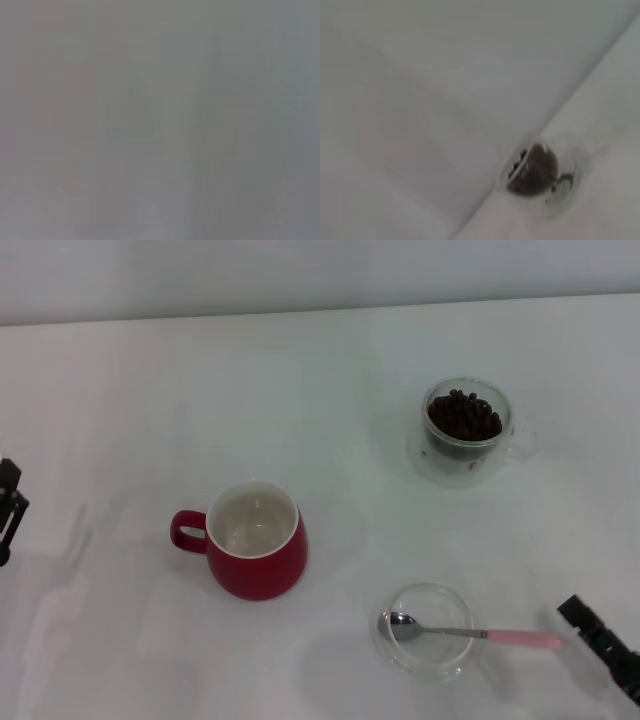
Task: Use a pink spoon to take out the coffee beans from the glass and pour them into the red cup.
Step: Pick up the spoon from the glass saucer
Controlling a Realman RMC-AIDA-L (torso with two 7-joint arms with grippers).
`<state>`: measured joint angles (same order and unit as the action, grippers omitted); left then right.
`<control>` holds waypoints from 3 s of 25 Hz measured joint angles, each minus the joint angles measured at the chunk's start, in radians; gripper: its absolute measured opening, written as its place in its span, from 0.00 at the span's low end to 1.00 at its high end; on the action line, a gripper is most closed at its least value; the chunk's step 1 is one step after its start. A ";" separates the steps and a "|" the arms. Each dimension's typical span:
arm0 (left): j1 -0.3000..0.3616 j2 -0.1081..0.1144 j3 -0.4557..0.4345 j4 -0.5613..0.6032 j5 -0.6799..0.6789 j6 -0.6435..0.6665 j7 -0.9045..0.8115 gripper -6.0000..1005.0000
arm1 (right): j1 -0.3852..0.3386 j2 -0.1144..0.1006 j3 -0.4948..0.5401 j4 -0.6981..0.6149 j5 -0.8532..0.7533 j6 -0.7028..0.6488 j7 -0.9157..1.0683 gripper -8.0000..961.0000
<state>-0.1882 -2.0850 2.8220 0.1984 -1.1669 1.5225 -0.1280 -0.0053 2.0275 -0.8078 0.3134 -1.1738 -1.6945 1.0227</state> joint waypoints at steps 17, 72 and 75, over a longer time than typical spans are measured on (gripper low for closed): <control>-0.011 0.000 0.005 0.004 0.003 0.001 -0.001 0.80 | 0.069 -0.002 -0.003 0.004 -0.104 0.088 0.089 0.83; -0.048 0.000 0.005 0.016 0.003 -0.002 -0.001 0.80 | 0.069 -0.016 -0.010 -0.015 -0.139 0.023 0.176 0.15; -0.046 0.000 0.005 0.016 0.003 -0.001 -0.001 0.80 | 0.070 -0.020 -0.004 -0.042 -0.132 -0.025 0.206 0.16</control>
<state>-0.2347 -2.0847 2.8271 0.2147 -1.1642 1.5210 -0.1288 0.0644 2.0080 -0.8119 0.2710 -1.3061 -1.7197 1.2291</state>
